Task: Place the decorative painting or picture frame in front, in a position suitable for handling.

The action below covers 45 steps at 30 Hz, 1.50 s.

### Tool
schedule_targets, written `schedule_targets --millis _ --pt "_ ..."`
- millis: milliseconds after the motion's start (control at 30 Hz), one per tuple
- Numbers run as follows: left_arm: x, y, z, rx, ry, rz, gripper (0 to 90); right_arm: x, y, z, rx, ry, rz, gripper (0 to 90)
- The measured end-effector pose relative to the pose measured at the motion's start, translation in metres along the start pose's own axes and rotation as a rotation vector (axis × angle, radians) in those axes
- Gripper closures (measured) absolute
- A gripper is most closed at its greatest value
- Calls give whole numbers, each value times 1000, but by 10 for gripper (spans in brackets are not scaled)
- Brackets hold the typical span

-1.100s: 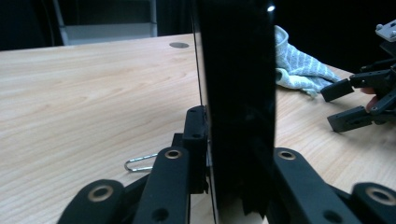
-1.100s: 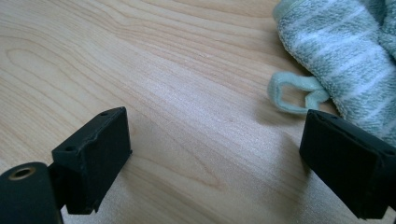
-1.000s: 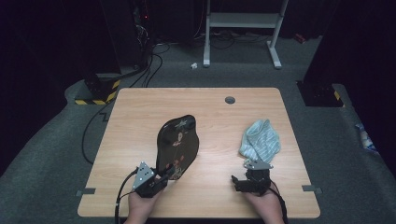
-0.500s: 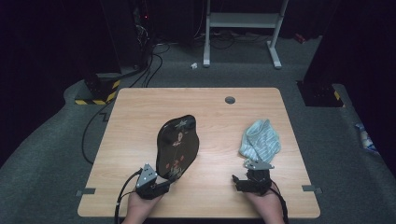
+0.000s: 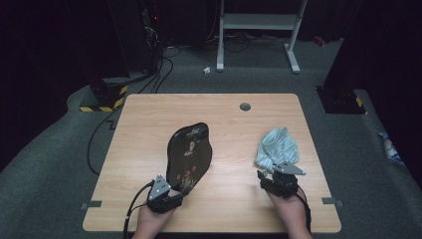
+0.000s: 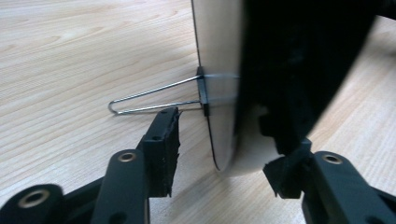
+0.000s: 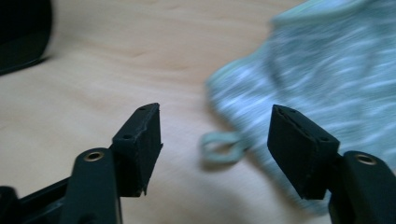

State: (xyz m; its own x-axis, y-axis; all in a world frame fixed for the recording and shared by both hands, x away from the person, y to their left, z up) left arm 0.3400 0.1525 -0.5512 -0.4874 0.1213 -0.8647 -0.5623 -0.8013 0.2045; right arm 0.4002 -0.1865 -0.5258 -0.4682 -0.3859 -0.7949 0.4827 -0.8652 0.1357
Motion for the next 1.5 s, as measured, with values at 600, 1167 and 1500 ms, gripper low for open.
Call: schedule_targets --millis 600,1167,1500 --pt "0 1 0 11 -9 -3 443 -15 75 -48 126 -183 -116 559" --pt "1 2 -1 6 -13 -16 443 10 36 -25 1 -167 -62 719" --pt "1 2 -1 0 -7 -22 439 19 -12 -7 -90 -130 3 655"
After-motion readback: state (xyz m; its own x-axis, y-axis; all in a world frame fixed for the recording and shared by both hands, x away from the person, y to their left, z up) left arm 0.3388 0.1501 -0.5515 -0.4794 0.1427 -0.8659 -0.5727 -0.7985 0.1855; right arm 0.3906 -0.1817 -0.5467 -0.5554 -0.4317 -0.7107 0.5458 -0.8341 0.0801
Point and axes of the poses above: each handheld gripper's, and its own axes: z roughly backward along the jaws, x roughly out of its underside, y roughly to its right, the point moved 6 cm from there along -z, roughly forward along the jaws, and after that the axes turned 8 degrees about z, right-handed, at the moved point
